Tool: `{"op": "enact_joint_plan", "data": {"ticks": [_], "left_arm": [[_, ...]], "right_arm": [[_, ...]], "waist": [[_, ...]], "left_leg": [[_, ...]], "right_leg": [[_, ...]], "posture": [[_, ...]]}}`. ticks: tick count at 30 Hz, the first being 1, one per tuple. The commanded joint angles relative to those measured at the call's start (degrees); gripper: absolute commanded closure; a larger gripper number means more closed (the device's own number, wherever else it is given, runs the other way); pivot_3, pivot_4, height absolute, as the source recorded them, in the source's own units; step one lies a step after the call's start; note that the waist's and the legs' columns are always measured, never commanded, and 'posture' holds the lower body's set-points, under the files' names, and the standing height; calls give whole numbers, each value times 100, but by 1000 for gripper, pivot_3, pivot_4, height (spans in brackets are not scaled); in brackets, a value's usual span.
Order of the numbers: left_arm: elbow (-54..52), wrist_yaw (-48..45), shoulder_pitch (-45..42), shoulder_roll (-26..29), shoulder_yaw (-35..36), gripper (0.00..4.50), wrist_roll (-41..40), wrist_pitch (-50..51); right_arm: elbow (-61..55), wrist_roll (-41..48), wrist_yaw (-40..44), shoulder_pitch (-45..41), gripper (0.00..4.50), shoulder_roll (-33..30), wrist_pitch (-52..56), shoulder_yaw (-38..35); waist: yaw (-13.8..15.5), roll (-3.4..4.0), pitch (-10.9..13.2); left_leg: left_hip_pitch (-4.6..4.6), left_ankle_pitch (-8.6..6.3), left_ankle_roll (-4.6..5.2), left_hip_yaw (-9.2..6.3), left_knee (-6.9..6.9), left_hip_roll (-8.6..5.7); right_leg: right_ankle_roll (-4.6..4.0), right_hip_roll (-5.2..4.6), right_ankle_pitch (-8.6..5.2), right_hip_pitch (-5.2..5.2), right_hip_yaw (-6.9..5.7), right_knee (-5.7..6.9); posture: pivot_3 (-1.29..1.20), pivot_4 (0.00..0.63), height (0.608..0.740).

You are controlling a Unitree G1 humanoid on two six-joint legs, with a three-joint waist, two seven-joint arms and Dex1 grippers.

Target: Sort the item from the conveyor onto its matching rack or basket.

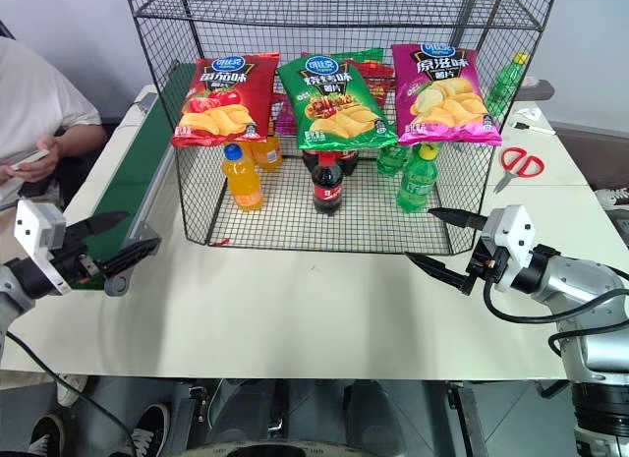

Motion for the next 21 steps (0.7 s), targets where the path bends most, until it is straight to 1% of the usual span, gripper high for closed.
{"op": "enact_joint_plan", "data": {"ticks": [1, 7, 21], "left_arm": [[25, -29, -102, 95, 56, 0, 84, -160], [93, -16, -252, 78, 52, 0, 63, -107], [-32, -36, -239, 100, -14, 0, 100, -50]], "right_arm": [[-30, -50, 0, -52, 125, -13, -169, -23], [-7, -65, -29, -64, 125, -10, -186, -37], [32, -146, -53, -140, 125, 23, -262, 65]], "waist": [[0, 0, 0], [1, 0, 0], [-3, 0, 0]], "left_leg": [[0, 0, 0, 0, 0, 0], [0, 0, 0, 0, 0, 0], [0, 0, 0, 0, 2, 0]], "right_leg": [[0, 0, 0, 0, 0, 0], [0, 1, 0, 0, -1, 1], [1, 2, 0, 0, 0, 4]], "posture": [[0, 150, 739], [0, 150, 739], [0, 150, 739]]}}
